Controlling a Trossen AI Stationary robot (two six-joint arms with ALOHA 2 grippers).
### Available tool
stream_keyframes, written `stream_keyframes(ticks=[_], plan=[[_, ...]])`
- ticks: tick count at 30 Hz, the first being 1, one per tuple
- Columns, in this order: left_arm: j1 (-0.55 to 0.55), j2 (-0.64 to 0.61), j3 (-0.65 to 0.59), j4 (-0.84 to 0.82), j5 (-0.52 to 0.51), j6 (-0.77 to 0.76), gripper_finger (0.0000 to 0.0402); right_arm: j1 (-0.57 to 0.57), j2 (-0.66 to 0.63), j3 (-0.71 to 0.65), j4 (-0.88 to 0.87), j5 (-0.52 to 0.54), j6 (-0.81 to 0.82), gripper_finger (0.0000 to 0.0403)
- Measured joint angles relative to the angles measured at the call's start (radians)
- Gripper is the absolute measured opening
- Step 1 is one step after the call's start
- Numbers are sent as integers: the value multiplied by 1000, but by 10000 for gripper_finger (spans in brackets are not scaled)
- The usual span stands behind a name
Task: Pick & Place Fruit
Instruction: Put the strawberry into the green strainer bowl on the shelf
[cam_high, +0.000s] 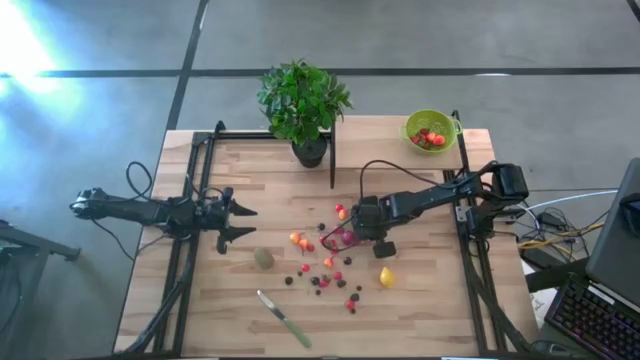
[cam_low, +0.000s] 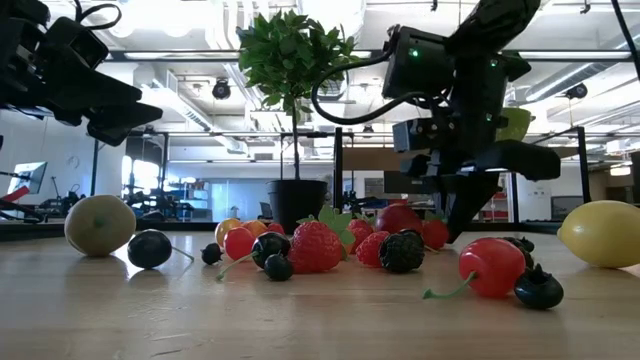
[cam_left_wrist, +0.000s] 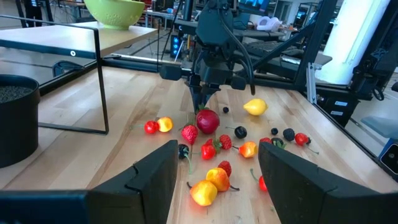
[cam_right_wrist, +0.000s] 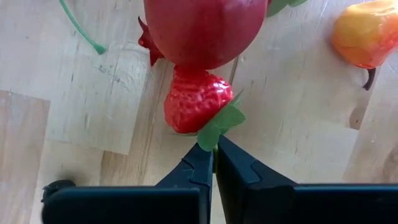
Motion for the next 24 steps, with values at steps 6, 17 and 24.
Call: stream_keyframes(ticks=[6, 17, 24], plan=[[0, 0, 0, 0, 0, 0, 229, 0, 0, 0, 0, 0, 0, 9], [0, 0, 0, 0, 0, 0, 229, 0, -60, 111, -220, 20, 31, 8], [0, 0, 0, 0, 0, 0, 229, -8, -171, 243, -368, 158, -5, 8]])
